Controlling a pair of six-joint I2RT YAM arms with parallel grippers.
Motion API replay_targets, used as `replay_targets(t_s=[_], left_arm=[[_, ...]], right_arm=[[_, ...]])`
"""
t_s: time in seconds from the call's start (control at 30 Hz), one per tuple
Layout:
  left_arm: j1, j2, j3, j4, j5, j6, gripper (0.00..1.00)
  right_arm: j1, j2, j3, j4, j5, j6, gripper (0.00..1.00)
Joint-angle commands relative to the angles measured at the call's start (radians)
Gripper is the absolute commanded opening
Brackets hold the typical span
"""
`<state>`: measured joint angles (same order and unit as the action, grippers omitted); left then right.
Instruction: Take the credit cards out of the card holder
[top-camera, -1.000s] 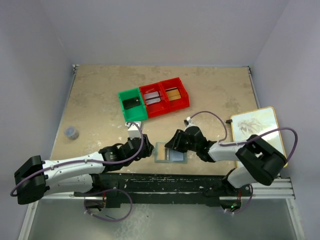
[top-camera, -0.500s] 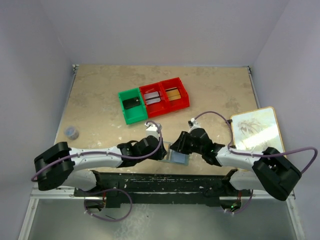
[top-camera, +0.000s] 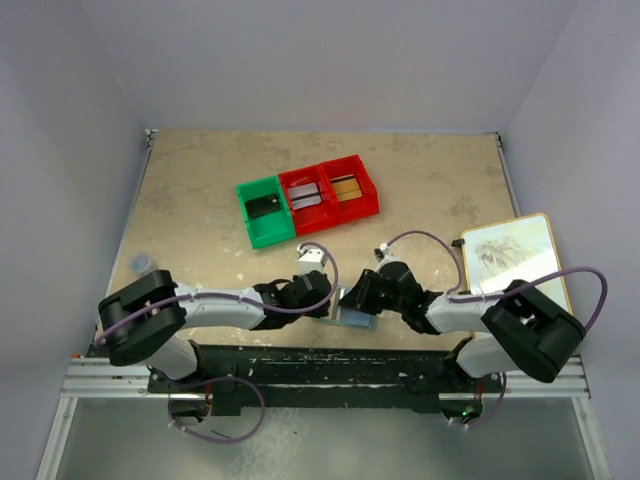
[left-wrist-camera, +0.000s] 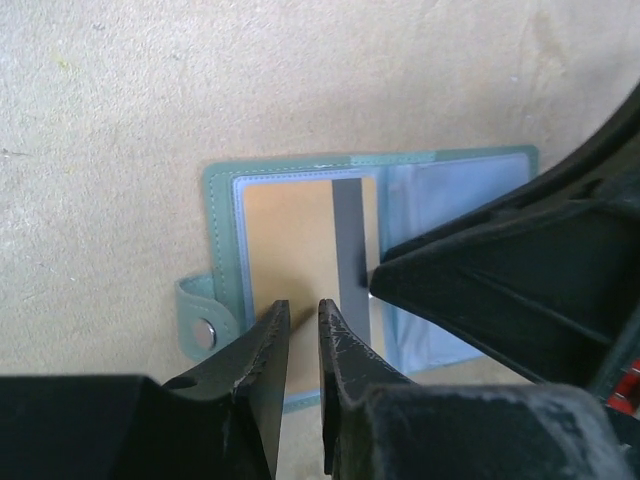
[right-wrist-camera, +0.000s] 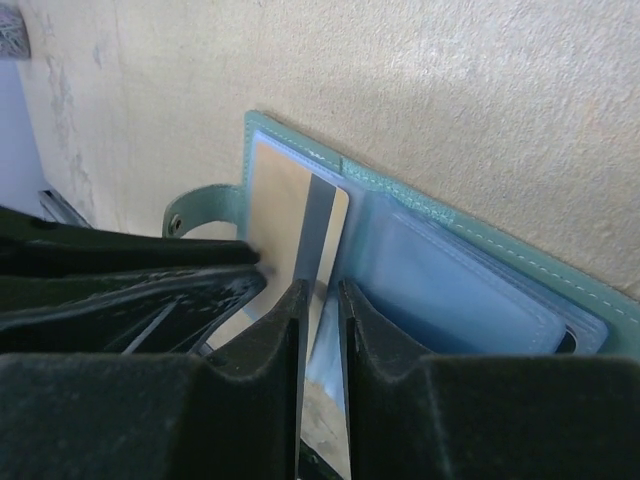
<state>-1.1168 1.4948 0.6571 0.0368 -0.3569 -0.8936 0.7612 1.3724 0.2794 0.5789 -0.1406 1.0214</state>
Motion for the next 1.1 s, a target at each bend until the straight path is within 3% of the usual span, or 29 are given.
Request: replay_targets(t_s=[0.0, 0.4, 0.57, 0.7, 0.87, 1.07], left_arm=[[0.009, 0.044, -0.004, 0.061, 0.008, 0.005, 0.15], [0.008, -0.002, -0.087, 0.08, 0.002, -0.047, 0.15], [0.002, -0.07, -0.139, 0.074, -0.1, -0.091, 0.16], [0.003, -0.084, -0.116, 0.02, -0.155, -0.062, 0.2], [-0.001, -0.022, -0.118, 0.109, -0.052, -0.064, 0.18], [-0.011, -0.04, -0.103, 0.111, -0.053, -0.052, 0.17]], right_arm=[[0.0, 0.024, -0.012, 0.05, -0.009, 0.022, 0.23], [0.0, 0.066, -0.069, 0.172, -0.04, 0.103, 0.25], [0.0, 0.082, -0.076, 0.21, -0.009, 0.161, 0.24], [0.0, 0.026, -0.086, 0.132, 0.025, 0.175, 0.26], [0.0, -0.017, -0.068, 0.071, 0.017, 0.146, 0.28], [0.0, 0.002, -0.057, 0.078, 0.006, 0.132, 0.28]])
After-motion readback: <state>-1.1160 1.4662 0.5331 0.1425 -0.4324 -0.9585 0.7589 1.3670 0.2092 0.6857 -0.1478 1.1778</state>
